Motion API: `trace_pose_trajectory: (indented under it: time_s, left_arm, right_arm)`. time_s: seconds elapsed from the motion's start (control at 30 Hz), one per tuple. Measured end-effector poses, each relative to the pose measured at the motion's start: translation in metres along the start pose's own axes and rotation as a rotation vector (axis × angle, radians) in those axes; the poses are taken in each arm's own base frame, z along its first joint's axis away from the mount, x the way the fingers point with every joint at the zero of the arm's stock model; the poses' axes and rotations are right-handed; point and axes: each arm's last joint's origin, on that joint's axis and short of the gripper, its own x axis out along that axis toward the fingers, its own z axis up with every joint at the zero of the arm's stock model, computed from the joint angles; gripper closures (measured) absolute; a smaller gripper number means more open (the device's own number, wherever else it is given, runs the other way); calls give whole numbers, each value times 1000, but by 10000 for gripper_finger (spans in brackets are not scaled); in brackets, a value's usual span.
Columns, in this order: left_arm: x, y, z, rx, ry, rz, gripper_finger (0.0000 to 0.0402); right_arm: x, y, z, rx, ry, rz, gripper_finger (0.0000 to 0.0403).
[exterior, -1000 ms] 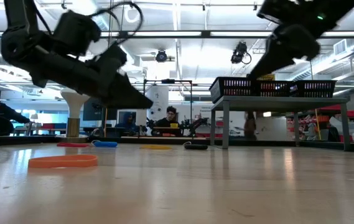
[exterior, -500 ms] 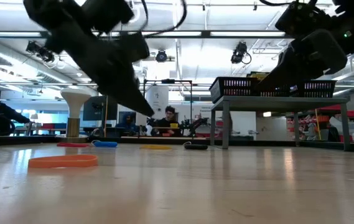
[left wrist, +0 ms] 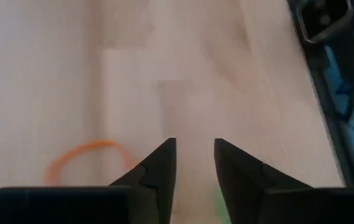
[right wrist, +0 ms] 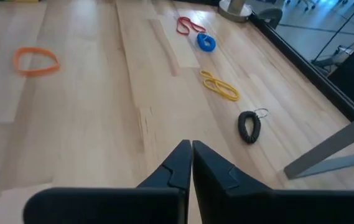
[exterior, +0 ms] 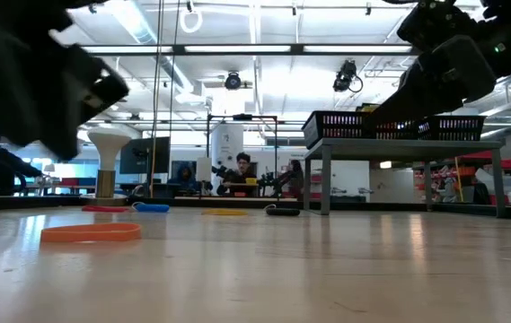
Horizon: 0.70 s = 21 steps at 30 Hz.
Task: Pick & Place Office Desk Supplies
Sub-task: Put the green spring keychain into the right black bin on the shelf
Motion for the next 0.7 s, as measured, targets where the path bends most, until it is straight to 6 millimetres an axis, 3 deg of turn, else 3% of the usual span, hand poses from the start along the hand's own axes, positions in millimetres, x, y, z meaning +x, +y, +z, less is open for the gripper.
trace_pose_trajectory:
  time_s: [0.17, 0.4, 0.7]
  left_arm:
    - [19, -25, -5, 29, 101, -14, 250]
    - [45, -41, -2, 62, 252, -32, 234]
    - [35, -49, 16, 86, 327, -4, 239]
  right_arm:
    - [0, 1, 6, 46, -55, 10, 378]
    - [-1, 2, 13, 53, -115, 19, 378]
    - [1, 4, 11, 78, -100, 21, 378]
